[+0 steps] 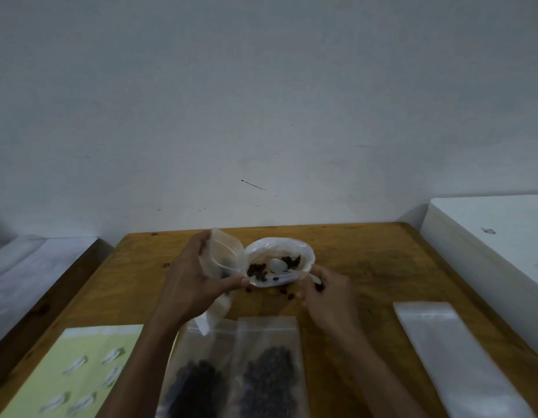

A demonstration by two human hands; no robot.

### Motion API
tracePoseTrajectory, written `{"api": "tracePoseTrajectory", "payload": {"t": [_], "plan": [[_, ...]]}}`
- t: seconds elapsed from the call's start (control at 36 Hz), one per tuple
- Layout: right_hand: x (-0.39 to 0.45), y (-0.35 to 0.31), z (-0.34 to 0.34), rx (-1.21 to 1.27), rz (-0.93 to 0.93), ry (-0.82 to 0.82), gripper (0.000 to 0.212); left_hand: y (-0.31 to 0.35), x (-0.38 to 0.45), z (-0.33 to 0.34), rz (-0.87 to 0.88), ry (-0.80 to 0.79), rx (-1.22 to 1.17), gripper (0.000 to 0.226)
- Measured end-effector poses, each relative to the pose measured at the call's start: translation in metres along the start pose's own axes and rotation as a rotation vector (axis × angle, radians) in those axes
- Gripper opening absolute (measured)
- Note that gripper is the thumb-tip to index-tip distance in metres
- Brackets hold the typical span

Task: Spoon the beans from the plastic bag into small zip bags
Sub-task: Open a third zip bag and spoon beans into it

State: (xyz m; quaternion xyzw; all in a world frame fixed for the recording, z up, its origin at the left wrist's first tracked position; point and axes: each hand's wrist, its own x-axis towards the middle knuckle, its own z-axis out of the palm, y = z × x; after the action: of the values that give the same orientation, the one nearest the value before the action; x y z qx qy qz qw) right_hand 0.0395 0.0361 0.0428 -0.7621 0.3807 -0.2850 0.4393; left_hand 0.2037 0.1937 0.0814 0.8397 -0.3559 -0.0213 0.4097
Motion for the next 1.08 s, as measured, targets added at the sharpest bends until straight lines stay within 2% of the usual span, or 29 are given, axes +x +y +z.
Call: {"api": "tracePoseTrajectory", "payload": {"t": [0.06,0.11,0.17,0.22,0.36,0.44,0.53,0.58,0.64,0.69,0.78,0.83,0.94,1.08], "plan": [[0.001,0.002,-0.001,-0.120,0.029,-0.011,0.031,0.000,-0.001,-0.001,0.003,0.005,-0.018,0.126],[-0.001,0.003,-0.004,-0.339,0.032,0.019,0.044,0.000,-0.002,-0.001,0.006,0.011,-0.020,0.123],[-0.009,-0.003,-0.007,-0.451,-0.039,0.085,0.048,0.001,-0.004,0.000,0.014,0.024,-0.016,0.120],[-0.016,-0.014,-0.010,-0.366,-0.152,0.092,0.046,0.004,-0.007,0.003,0.031,0.036,-0.017,0.119],[-0.030,-0.055,-0.010,0.006,-0.326,-0.110,0.030,0.021,-0.016,0.011,0.092,0.072,-0.053,0.113],[-0.029,-0.066,-0.006,0.003,-0.389,-0.136,0.019,0.029,-0.021,0.014,0.094,0.082,-0.095,0.110],[-0.025,-0.065,-0.002,-0.060,-0.428,-0.063,0.017,0.024,-0.022,0.011,0.092,0.090,-0.154,0.108],[-0.023,-0.064,-0.005,-0.081,-0.519,0.015,0.019,0.022,-0.023,0.006,0.093,0.063,-0.272,0.091],[-0.022,-0.067,-0.011,-0.094,-0.568,0.039,0.024,0.022,-0.025,0.001,0.086,0.039,-0.510,0.052],[-0.020,-0.072,-0.018,-0.090,-0.540,-0.006,0.025,0.022,-0.025,-0.002,0.081,0.080,-0.669,0.024],[-0.016,-0.074,-0.025,-0.022,-0.490,-0.011,0.022,0.020,-0.024,-0.004,0.081,0.143,-0.763,0.008],[-0.015,-0.074,-0.027,0.055,-0.463,-0.032,0.021,0.019,-0.024,-0.004,0.072,0.141,-0.792,0.010],[-0.020,-0.078,-0.028,0.321,-0.332,-0.201,0.017,0.021,-0.027,-0.005,0.035,0.112,-0.854,0.019],[-0.023,-0.076,-0.019,0.442,-0.243,-0.197,0.018,0.018,-0.031,-0.011,-0.008,-0.084,-0.916,0.038]]}}
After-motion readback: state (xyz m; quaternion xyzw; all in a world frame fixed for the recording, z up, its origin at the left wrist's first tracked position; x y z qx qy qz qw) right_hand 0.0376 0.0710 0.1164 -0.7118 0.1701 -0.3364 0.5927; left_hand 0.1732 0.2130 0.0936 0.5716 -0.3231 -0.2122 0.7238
